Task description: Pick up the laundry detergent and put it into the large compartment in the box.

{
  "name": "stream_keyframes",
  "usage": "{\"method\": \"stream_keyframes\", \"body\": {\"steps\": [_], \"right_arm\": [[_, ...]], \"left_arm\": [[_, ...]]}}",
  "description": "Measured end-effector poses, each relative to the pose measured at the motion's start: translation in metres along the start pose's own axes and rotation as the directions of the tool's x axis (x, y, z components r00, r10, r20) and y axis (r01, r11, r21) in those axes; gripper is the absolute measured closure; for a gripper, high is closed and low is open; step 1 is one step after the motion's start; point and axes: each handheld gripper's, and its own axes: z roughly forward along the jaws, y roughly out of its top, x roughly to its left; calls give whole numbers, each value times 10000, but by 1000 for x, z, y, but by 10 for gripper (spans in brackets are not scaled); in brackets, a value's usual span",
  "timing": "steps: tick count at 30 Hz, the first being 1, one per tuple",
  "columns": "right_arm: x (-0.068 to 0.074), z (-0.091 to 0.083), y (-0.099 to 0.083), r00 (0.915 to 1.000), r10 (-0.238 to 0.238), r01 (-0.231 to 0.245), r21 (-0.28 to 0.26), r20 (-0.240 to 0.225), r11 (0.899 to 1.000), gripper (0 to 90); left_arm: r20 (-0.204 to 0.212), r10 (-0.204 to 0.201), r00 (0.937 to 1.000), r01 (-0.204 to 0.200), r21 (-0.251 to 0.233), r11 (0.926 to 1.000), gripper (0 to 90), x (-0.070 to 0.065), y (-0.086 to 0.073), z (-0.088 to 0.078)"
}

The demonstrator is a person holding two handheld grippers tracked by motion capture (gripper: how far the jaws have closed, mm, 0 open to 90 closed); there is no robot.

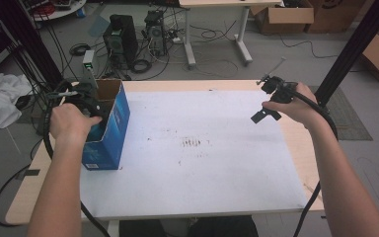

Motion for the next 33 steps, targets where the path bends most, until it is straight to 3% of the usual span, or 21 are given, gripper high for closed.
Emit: {"method": "stream_keyframes", "body": {"steps": [7,12,18,21,26,27,29,30,31,32,33], "right_arm": [[0,-1,-1,10000,-43,43,-18,6,10000,202],[1,-1,-1,10000,-6,6,-21,-16,10000,201],[1,-1,-1,10000,3,-3,-22,-27,10000,201],[2,-2,-2,10000,-8,8,9,5,10000,201],[6,-2,-2,10000,-13,13,46,-7,10000,205],[7,-2,-2,10000,-5,4,90,30,10000,199],[7,-2,-1,10000,-31,30,107,29,9999,202],[8,-2,-1,10000,-2,2,103,24,9999,201],[8,-2,-1,10000,-10,10,129,60,9999,200],[8,-2,0,10000,-7,6,150,54,9999,200],[9,-2,0,10000,-22,21,158,45,9999,199]], "left_arm": [[-5,141,9999,-141,-87,9999,293,-2,-1,-2],[-240,235,9994,-240,-197,9995,260,-4,-1,-7],[-451,278,9986,-303,-555,9980,233,-3,-3,-20],[-579,636,9963,-680,-771,9947,223,-6,-5,-35],[-551,1323,9897,-1377,-1115,9842,199,-14,-7,-54],[-302,1648,9859,-1674,-1385,9761,190,-21,-8,-62],[-243,2048,9785,-2060,-1558,9661,170,-30,-10,-69],[-243,2048,9785,-2060,-1558,9661,164,-30,-10,-69],[-119,2459,9692,-2443,-1701,9547,157,-39,-12,-74],[-119,2459,9692,-2443,-1701,9547,156,-39,-12,-74],[47,2861,9582,-2810,-1738,9438,156,-48,-13,-77]]}}
